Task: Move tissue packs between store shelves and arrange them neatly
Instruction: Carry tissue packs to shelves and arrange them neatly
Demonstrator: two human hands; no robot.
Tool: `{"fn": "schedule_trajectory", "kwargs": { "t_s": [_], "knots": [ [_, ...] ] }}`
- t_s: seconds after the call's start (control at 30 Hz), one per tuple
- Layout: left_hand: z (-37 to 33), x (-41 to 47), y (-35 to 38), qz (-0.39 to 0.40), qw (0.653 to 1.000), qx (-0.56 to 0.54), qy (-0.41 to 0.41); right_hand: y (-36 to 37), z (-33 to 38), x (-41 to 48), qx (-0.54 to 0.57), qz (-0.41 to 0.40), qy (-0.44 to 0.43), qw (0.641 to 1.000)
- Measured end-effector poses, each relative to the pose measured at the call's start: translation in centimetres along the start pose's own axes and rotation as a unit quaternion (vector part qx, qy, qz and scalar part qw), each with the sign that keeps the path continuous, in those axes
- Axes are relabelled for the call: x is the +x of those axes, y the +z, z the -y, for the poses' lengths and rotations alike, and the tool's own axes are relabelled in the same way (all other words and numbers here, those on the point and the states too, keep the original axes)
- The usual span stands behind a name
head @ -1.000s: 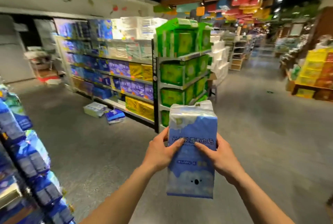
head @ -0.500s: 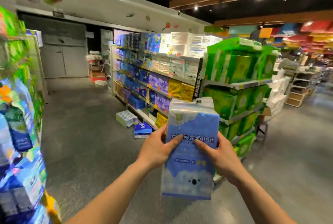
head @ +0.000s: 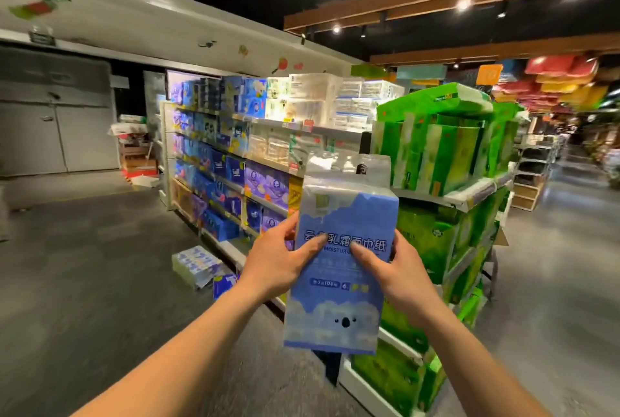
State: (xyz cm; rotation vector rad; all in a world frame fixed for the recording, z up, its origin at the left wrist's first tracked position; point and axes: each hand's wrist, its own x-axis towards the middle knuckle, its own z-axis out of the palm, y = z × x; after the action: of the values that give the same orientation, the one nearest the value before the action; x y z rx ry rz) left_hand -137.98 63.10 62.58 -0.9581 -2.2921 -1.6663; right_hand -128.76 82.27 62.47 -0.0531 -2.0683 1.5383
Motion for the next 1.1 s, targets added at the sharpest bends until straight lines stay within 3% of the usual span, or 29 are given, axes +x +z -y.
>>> {"fn": "schedule_trajectory", "kwargs": {
  "t_s": [0.2,0.53,0.8,1.1],
  "knots": [
    [6.3,16.0,2.9,-0.012,1.0,0.007,-0.007,0.1,-6.4,17.5,-0.028,0.01,-0.012,0.999],
    [17.6,40.5,0.6,-0.047,0.999,0.003,0.01,5.8,-12.3,44.0,-0.063,0.035,-0.061,0.995],
    [29.5,60.4,-2.9,-0.006,0.996,-0.024,0.082,13.1,-18.6,62.3,-0.094,-0.047,-0.086,0.991],
    [32.1,80.8,-3.2,0.032,0.986,-0.026,0.162,13.7,-17.8,79.4,-0.18,-0.138,-0.124,0.966]
  ]
}}
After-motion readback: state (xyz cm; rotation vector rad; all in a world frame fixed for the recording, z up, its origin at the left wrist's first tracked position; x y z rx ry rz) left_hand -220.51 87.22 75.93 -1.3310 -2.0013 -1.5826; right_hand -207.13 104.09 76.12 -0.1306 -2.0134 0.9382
